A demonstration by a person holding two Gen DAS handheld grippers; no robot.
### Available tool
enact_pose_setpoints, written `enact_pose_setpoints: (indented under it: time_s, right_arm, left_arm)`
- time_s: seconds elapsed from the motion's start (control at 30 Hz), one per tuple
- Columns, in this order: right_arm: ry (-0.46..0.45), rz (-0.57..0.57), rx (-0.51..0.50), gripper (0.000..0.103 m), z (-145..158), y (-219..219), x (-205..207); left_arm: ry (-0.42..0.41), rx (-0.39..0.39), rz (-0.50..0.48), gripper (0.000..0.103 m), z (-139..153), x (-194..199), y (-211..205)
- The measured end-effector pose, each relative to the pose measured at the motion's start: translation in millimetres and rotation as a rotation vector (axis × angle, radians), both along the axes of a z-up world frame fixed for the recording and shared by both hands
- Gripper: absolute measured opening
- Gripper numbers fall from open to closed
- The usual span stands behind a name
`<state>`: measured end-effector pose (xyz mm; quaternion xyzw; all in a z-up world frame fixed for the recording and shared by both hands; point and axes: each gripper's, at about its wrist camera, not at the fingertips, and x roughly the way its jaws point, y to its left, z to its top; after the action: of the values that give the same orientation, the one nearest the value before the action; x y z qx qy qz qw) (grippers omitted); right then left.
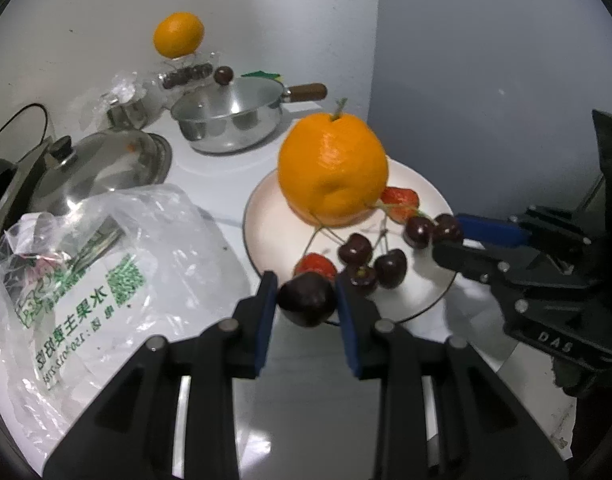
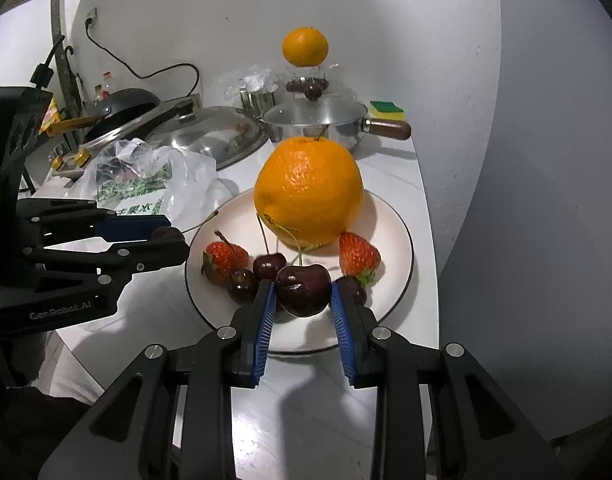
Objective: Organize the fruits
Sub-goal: 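Lower both cherries onto the plate and open both tools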
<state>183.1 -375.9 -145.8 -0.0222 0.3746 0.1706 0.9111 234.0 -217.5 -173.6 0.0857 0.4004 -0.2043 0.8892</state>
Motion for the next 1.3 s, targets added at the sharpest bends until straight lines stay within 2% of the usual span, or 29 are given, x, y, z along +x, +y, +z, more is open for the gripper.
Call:
enact_pose_setpoints:
  time_s: [0.57, 0.97, 1.07, 1.17, 1.3]
  right_arm:
    - [0.03, 0.009, 0.008, 0.031, -17.3, -3.6, 2.9]
    - [0.029, 0.009, 0.002, 0.031, -16.2, -1.6, 4.9]
    - [0.029, 0.005, 0.001, 0.034, -15.3, -0.8, 4.9]
    - [0.026, -0.002, -0.007, 0.039, -14.0, 0.9, 3.6]
    - [0.018, -0.013, -0.014, 0.04, -10.7, 3.1, 0.6]
  left_arm:
    - [0.039, -0.023, -0.024, 0.031, -13.2, -1.3, -22.6]
    - [0.058, -0.03, -0.04, 0.032, -17.1, -1.3, -26.3]
    - [0.055, -0.031, -0.033, 0.039, -16.2, -2.2, -24.2]
    - [0.044, -0.04, -0.022, 0.051, -12.9, -3.7, -18.8]
    - [0.037, -0.054, -0.019, 0.052, -8.4, -7.3, -11.5]
